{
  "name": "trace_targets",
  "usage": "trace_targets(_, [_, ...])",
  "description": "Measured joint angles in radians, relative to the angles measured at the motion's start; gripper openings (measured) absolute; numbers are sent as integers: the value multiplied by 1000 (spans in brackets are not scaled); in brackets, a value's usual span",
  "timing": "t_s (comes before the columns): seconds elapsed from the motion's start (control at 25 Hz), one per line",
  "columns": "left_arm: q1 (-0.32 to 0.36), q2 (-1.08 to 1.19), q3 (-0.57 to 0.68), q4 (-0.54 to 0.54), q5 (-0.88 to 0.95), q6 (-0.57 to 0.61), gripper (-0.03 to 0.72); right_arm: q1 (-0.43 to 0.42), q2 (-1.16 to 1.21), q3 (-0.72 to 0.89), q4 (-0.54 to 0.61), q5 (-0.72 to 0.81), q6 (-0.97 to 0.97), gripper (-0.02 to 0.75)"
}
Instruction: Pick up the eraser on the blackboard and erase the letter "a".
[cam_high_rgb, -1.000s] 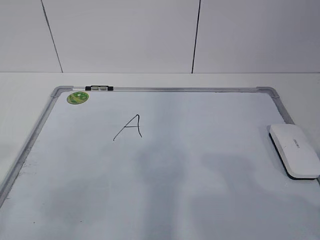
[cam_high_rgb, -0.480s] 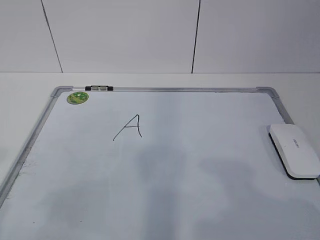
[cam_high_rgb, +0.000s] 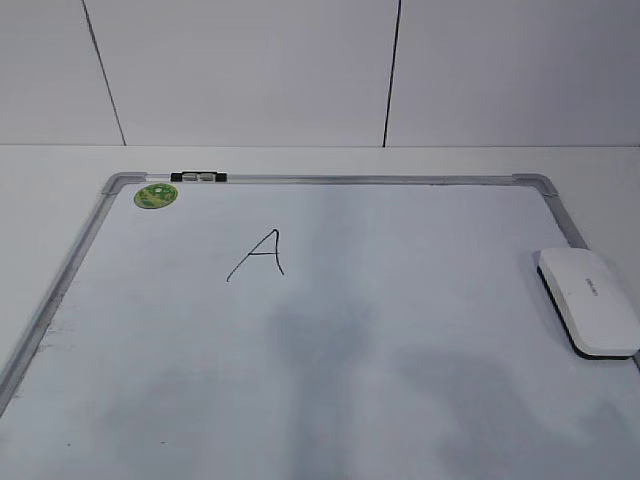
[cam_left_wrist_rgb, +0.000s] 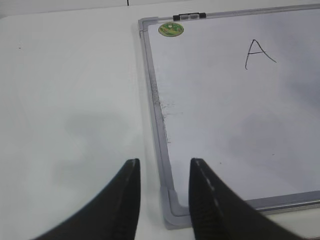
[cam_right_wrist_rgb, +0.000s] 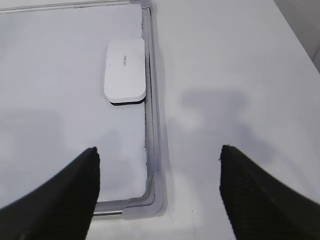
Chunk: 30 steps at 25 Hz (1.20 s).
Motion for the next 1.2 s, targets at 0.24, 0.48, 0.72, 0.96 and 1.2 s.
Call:
trace_targets(0.24, [0,-4,0,0,1,0,244,0,-1,0,-4,2,0,593])
trace_targets(0.48, [0,-4,0,0,1,0,244,0,-1,0,-6,2,0,593])
trace_targets(0.72, [0,-4,0,0,1,0,243,0,-1,0,-6,2,0,593])
trace_targets(0.96, [0,-4,0,0,1,0,243,0,-1,0,-6,2,0,592])
trace_targets(1.2, [0,-4,0,0,1,0,238,0,-1,0,-6,2,-24,592])
